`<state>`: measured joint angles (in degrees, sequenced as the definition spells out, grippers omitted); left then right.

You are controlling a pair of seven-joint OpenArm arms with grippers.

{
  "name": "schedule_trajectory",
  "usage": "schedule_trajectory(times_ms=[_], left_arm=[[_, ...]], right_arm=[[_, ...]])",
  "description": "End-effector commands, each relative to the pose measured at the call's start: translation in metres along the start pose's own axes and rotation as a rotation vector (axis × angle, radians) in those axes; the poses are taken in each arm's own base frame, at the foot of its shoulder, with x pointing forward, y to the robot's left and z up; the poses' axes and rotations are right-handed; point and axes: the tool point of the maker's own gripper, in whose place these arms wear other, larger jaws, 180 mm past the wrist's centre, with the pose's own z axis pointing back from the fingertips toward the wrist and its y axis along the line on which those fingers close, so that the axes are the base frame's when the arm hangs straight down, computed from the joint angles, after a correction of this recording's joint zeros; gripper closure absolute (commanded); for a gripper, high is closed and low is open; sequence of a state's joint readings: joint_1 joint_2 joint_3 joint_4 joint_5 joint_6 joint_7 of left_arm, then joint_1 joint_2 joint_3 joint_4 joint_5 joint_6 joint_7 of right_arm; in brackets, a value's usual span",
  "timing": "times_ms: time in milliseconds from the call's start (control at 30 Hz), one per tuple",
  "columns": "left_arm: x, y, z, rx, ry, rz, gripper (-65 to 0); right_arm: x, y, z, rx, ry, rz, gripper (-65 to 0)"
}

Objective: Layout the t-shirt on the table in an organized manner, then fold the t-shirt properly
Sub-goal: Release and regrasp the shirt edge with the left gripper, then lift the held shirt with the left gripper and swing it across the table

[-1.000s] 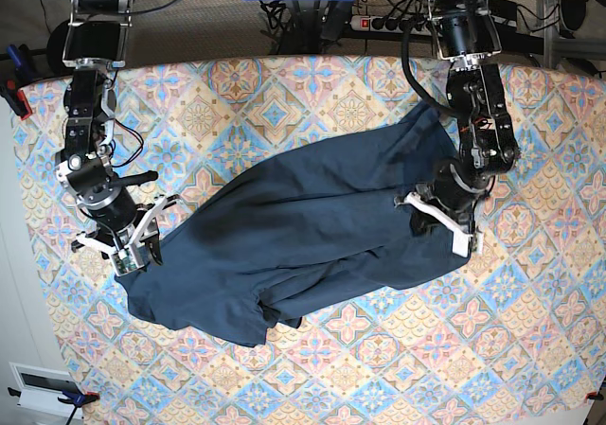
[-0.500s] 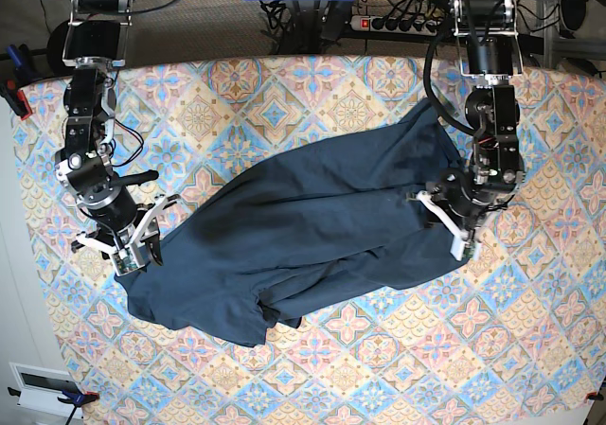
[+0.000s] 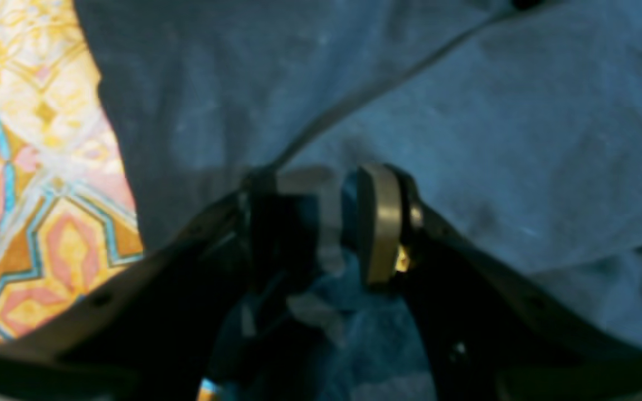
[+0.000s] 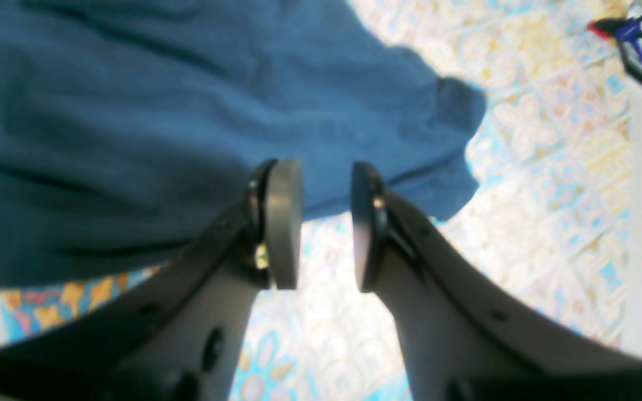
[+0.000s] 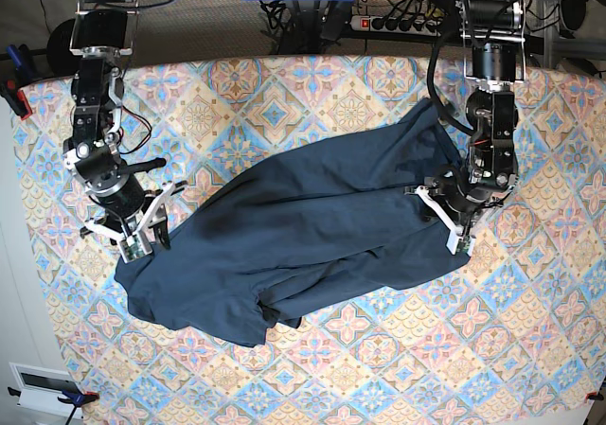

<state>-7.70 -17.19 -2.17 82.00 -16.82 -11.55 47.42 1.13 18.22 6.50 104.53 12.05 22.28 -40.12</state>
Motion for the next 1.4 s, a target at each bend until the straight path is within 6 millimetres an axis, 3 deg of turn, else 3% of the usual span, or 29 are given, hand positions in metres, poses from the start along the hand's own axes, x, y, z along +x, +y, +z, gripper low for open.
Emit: schedule_trajectory(times_ms=[0,200,467,567,633,733,933,1033,1200,1367], left_arm=[[0.028,0.000,0.008,0.001,-0.079,-0.020,-24.0],[0.038,0.007,0.016,0.018,-0.104,-0.051,-24.1],[0.027,0.025,0.006,0.046,-0.050,-0.033,-24.0],[0.032,0.021,0.004,0.039,-0.081,-0.048,-24.0],[0.022,0.026,0.000,0.051,-0.050,-0.082,-24.0],[0.005,0.019,-0.009,0.044,0.006,-0.124,-24.0],[-0.009,-0.002,-0.015,0.003,0.053,-0.193,-23.3],[-0.010,-0.002,-0.016,0.002,0.057,-0.200,-16.0],[0.002,0.005,-0.012,0.016,0.013,-0.204,0.0],[0.056,0.002,0.018,0.021,-0.156,-0.195,0.0]], right_arm=[[0.017,-0.008,0.003,-0.016,-0.055,0.012,-14.6],[0.017,-0.008,0.003,-0.016,-0.055,0.012,-14.6],[0.019,-0.009,0.003,-0.018,-0.057,0.013,-14.6],[0.019,-0.009,0.003,-0.018,-0.057,0.013,-14.6],[0.019,-0.009,0.003,-0.019,-0.059,0.013,-14.6],[0.019,-0.009,0.003,-0.019,-0.059,0.013,-14.6],[0.019,-0.009,0.003,-0.020,-0.057,0.012,-14.6],[0.018,-0.009,0.003,-0.019,-0.056,0.012,-14.6],[0.023,-0.008,0.006,-0.020,-0.071,0.020,-14.6],[0.025,-0.008,0.006,-0.021,-0.075,0.022,-14.6]])
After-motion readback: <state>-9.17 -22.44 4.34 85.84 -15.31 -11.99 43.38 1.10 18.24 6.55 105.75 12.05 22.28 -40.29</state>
